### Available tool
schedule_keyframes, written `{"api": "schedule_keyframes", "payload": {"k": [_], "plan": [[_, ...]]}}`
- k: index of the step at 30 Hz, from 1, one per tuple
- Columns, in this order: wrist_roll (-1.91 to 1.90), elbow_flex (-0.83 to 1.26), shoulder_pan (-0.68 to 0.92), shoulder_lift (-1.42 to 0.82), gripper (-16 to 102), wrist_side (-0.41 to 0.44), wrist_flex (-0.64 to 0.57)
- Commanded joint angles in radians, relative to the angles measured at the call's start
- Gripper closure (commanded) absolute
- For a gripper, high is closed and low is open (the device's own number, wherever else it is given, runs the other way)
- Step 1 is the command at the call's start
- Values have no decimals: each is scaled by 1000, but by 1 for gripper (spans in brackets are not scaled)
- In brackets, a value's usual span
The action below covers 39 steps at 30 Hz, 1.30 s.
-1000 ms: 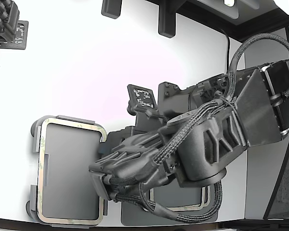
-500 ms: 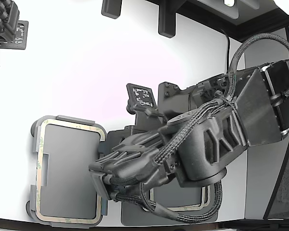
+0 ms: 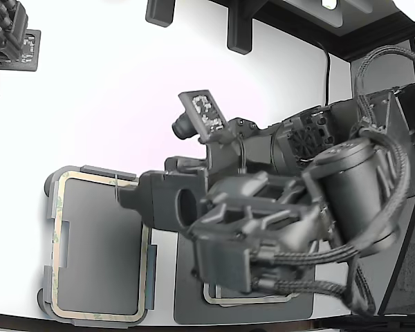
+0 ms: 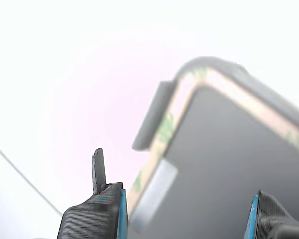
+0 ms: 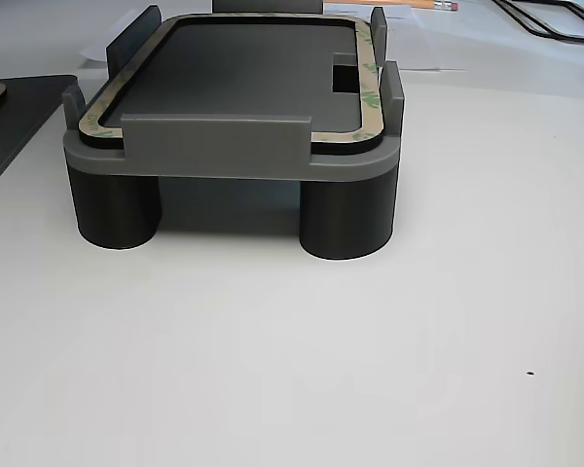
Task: Move top rectangular frame to the holder.
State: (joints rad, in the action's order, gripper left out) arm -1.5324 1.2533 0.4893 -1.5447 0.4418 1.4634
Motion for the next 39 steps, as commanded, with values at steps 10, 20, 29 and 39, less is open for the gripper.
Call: {"api": "schedule_keyframes", "payload": {"k": [10,20,29,39], "plan": [[1233,842,-287,-790,-14,-124,-532],[1453,1218,-428,-1181,-14,-305,-595],[1445,1365,-465,-1405,-14,-347,-497],[1405,1384,-468,-1410,-14,-290,-491]]}}
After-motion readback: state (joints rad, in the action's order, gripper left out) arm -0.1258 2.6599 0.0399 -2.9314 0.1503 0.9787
